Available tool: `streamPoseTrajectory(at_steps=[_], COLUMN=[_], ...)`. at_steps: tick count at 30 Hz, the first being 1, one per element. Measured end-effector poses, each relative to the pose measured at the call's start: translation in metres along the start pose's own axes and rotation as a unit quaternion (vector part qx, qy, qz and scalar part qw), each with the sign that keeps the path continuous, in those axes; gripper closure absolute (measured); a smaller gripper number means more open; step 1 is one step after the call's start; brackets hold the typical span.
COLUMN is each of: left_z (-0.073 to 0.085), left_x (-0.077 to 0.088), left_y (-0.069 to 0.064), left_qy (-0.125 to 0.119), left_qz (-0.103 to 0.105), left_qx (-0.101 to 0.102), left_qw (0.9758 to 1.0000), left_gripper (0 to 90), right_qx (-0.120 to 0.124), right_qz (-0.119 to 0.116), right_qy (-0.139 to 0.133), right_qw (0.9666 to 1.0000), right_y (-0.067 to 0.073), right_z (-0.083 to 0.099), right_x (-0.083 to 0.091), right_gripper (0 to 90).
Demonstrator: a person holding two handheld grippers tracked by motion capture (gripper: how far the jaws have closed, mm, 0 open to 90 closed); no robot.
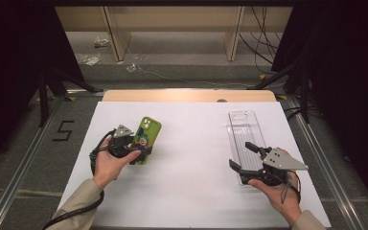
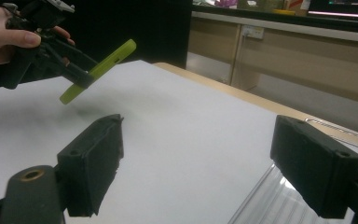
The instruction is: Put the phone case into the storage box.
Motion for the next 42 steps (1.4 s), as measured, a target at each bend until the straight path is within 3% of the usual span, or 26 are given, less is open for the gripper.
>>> streamPoseTrajectory(at_steps=[13, 42], left_z=[0.001, 0.002], left_x=[0.006, 0.009], left_y=[-0.016, -0.040], left_qy=[-0.019, -0.032], left_qz=[0.003, 0.011], left_qx=[-0.015, -0.036], left_qw=[0.9997, 0.9988], left_gripper=[16.3, 16.3], right_qx=[0.003, 0.010], right_qz=[-0.003, -0.017], right_qy=[0.002, 0.013], right_qw=[1.0000, 0.9997], right_y=[0.007, 0.021], right_z=[-0.006, -0.017], right_x=[-0.009, -0.034], right_gripper=[18.1, 18.1])
Point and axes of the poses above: each handheld gripper's, and its own axes: x roughly backward along the jaws, z roughly out of its underside, y roughly to its left, the point moved 4 cm from there along -x, roughly forward along the jaws, and after that the axes turned 4 degrees about -x, right-handed, at the moved point
